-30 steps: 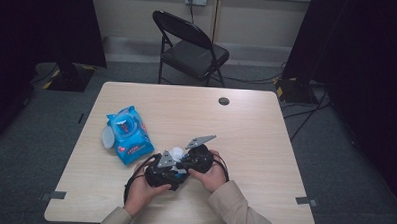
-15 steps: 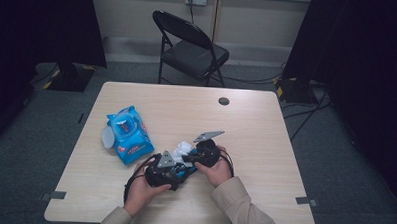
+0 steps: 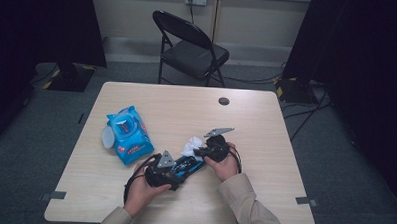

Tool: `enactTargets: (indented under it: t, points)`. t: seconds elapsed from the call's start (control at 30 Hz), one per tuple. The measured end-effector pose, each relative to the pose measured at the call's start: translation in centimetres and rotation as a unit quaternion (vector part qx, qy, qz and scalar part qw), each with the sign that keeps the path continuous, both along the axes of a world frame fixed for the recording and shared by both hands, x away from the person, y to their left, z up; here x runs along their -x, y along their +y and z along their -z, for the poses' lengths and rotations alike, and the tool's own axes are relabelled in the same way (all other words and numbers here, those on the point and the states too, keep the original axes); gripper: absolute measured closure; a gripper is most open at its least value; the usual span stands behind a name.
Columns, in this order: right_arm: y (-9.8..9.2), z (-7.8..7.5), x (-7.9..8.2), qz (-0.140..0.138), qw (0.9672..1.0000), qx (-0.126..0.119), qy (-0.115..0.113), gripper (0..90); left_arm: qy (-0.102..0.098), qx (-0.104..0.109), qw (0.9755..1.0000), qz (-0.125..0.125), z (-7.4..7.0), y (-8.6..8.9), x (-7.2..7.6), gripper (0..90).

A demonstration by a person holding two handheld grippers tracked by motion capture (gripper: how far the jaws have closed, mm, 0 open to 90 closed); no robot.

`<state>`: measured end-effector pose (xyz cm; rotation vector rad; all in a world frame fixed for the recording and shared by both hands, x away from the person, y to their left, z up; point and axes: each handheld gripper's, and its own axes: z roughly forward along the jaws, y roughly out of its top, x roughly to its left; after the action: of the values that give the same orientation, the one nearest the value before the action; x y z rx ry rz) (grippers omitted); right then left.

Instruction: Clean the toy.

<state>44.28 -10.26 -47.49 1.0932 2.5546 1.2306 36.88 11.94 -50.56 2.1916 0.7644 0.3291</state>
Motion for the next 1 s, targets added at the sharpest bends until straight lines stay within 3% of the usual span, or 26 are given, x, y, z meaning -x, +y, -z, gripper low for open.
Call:
enactTargets:
  t: [0.63, 0.87, 1.0]
  points:
    - [-2.2, 0.6, -0.8, 0.045, 0.9989, 0.013, -0.006, 85.3, 0.0, -0.001, 1.0, 0.0, 0.0, 0.0, 0.0, 24.0]
    - [-2.7, 0.6, -0.8, 0.052, 0.9983, 0.024, -0.009, 85.3, 0.0, -0.001, 1.0, 0.0, 0.0, 0.0, 0.0, 24.0]
    - [-2.9, 0.2, -0.6, 0.049, 0.9986, 0.017, -0.015, 85.4, 0.0, -0.001, 1.0, 0.0, 0.0, 0.0, 0.0, 23.9]
